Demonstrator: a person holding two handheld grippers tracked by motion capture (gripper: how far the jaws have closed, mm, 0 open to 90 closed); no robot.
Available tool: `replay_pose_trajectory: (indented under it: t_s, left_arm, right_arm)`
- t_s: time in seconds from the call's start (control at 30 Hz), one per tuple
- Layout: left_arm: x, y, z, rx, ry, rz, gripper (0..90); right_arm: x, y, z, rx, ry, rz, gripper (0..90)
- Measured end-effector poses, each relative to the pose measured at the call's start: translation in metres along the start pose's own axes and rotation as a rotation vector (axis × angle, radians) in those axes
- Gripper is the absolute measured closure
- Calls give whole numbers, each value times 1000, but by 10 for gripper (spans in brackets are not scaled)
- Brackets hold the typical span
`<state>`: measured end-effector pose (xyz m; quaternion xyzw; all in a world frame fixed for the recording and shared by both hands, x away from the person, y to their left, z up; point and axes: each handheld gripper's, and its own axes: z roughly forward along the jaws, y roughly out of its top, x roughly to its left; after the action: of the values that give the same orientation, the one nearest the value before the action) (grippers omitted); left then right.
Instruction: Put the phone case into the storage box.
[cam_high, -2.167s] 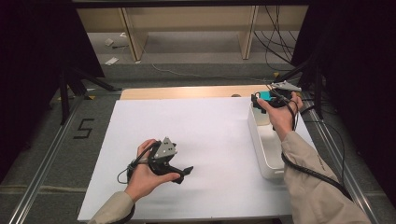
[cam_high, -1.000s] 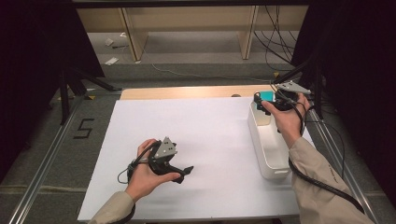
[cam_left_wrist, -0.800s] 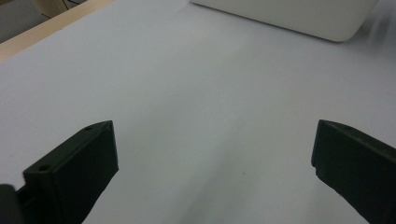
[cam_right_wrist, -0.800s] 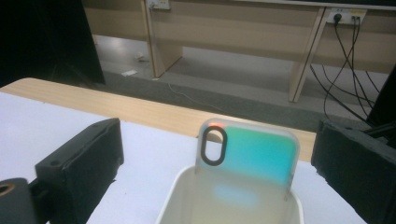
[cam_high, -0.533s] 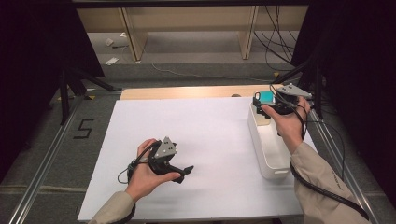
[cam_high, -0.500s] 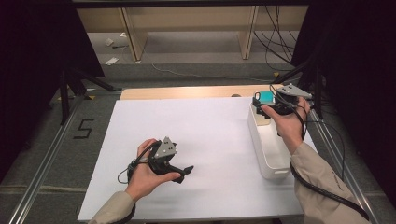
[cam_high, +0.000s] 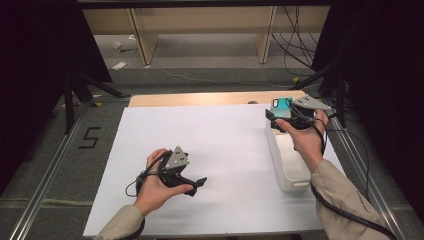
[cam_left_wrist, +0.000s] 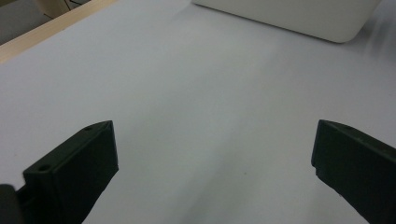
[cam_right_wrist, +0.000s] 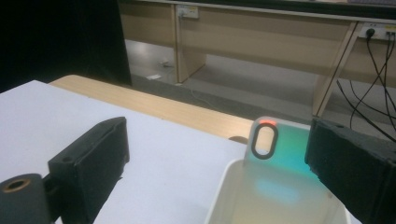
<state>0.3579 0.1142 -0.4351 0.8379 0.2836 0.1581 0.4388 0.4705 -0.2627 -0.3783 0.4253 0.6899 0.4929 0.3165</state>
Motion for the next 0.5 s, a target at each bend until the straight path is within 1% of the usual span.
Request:
replay_pose_trajectory:
  t_s: [0.2,0.4,0.5]
  left_arm:
    - [0,0,0,-2,-1,0,0]
    - [1,0,0,-1,1,1,0]
    - [0,0,0,-3,1,2,0]
  right_arm:
    - [7,-1,-2,8,28,-4,87]
    - [11,-5,-2,23,56,-8,138]
    - [13,-6,-2,34,67,-13,143]
